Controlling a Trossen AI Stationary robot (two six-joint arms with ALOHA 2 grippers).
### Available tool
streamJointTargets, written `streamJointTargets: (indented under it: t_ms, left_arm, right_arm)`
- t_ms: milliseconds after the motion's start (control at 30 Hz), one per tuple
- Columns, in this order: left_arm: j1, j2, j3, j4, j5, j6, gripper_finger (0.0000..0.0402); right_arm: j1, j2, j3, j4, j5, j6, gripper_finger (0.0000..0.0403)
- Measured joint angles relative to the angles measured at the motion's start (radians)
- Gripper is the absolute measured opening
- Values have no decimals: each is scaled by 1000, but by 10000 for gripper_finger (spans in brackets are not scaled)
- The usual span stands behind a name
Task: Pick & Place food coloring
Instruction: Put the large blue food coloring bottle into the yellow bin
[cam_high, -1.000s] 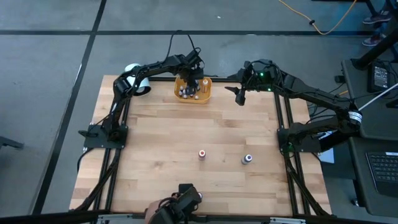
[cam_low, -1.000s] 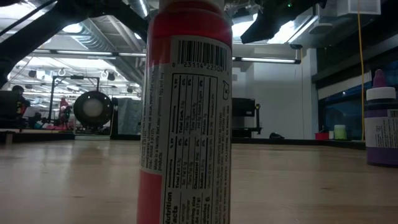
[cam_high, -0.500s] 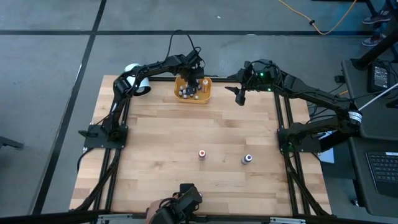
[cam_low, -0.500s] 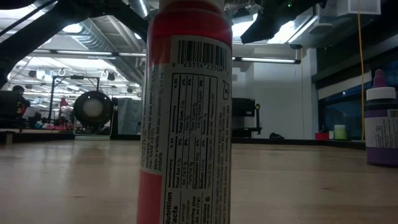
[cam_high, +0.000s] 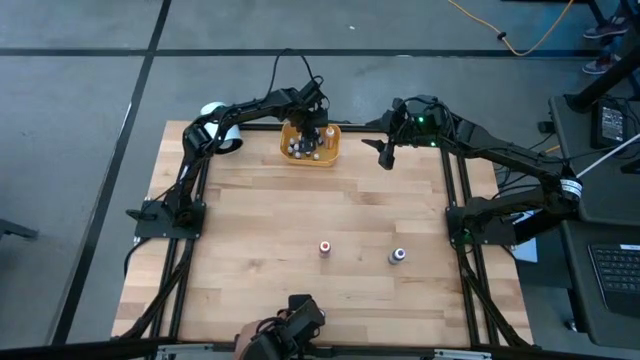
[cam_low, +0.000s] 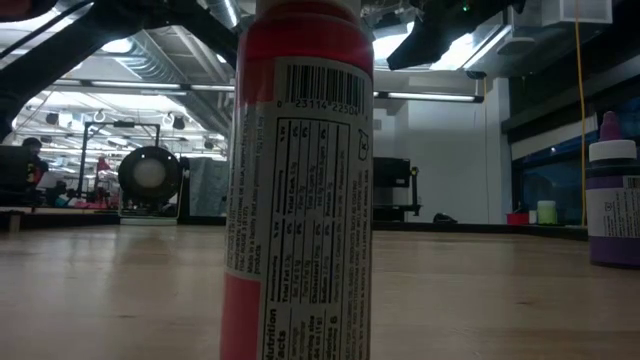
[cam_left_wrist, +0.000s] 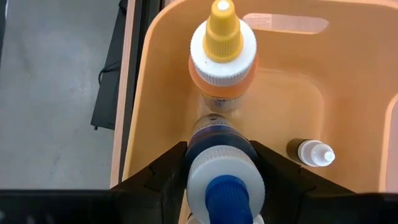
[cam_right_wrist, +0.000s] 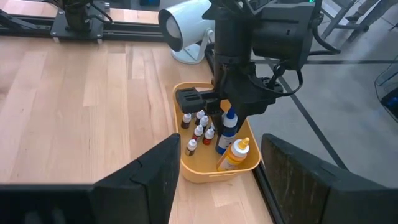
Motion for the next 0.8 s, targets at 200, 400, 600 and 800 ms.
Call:
streamJointTargets:
  t_ms: [200,400,600,800]
  left_arm:
    - [-1,0,0,2,0,1,159]
    - [-1,0,0,5,-1,1,183]
    - [-2,0,0,6,-2,-5,205]
    - [-1,-2,69,-50,-22,-24,212]
  right_arm:
    - [0,0,0,0,0,-3,225]
    - [0,0,0,0,-1,-4,225]
    - [0,0,0,0,-1,-4,225]
    - [0,0,0,-6,-1,-4,225]
